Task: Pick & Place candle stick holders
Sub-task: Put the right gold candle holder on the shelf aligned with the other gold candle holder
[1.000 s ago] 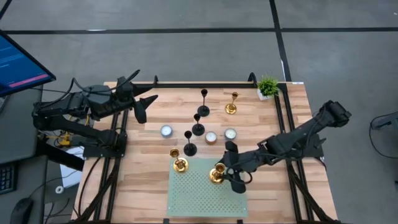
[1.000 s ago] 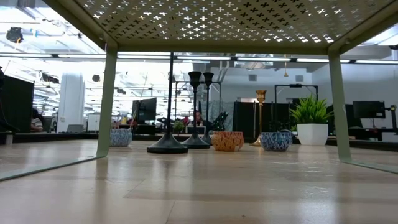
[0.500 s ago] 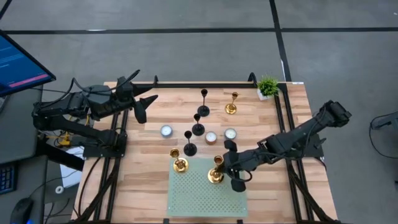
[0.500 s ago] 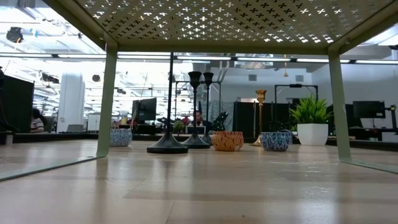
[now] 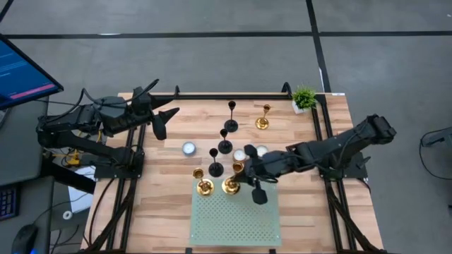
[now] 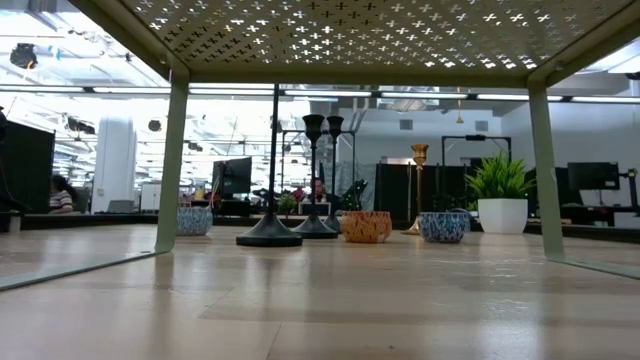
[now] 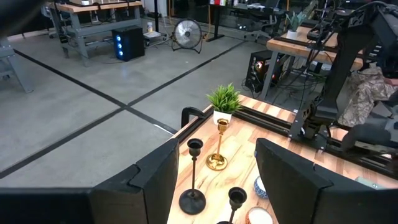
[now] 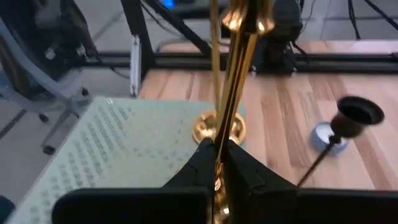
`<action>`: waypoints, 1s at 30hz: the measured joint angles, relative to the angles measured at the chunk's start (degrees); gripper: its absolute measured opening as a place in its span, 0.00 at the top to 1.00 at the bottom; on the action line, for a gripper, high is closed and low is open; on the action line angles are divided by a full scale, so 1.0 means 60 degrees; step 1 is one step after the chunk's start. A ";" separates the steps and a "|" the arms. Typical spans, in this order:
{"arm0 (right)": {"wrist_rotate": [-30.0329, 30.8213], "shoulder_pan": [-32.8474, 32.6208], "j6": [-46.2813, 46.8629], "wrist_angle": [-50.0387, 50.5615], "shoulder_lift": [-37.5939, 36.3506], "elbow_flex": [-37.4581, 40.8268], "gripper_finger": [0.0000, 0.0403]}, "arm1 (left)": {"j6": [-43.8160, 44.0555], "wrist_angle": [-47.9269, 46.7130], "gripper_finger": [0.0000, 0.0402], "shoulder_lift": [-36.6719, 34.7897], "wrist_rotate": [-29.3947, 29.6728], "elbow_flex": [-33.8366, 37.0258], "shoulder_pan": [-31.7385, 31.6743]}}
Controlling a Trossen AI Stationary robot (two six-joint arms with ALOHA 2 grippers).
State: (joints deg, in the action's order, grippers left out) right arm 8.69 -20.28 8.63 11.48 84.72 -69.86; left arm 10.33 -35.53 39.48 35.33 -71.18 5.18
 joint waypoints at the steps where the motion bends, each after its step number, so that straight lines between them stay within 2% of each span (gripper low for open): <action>1: -0.0046 0.0024 -0.0102 0.0085 0.0127 -0.0125 0.99 | 0.0000 0.0000 0.47 -0.0002 0.0000 0.0000 0.0001; 10: -0.0263 0.0027 -0.0569 0.1081 0.1234 -0.1146 1.00 | -0.0062 0.0000 0.47 -0.0004 0.0000 0.0003 0.0001; 30: -0.0471 0.0160 -0.0718 0.1239 0.1389 -0.1142 1.00 | -0.0178 0.0000 0.47 -0.0004 -0.0004 0.0004 -0.0001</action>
State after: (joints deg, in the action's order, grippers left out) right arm 5.87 -19.32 4.32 18.91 93.05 -76.71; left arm 9.26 -35.53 39.46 35.31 -71.16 5.18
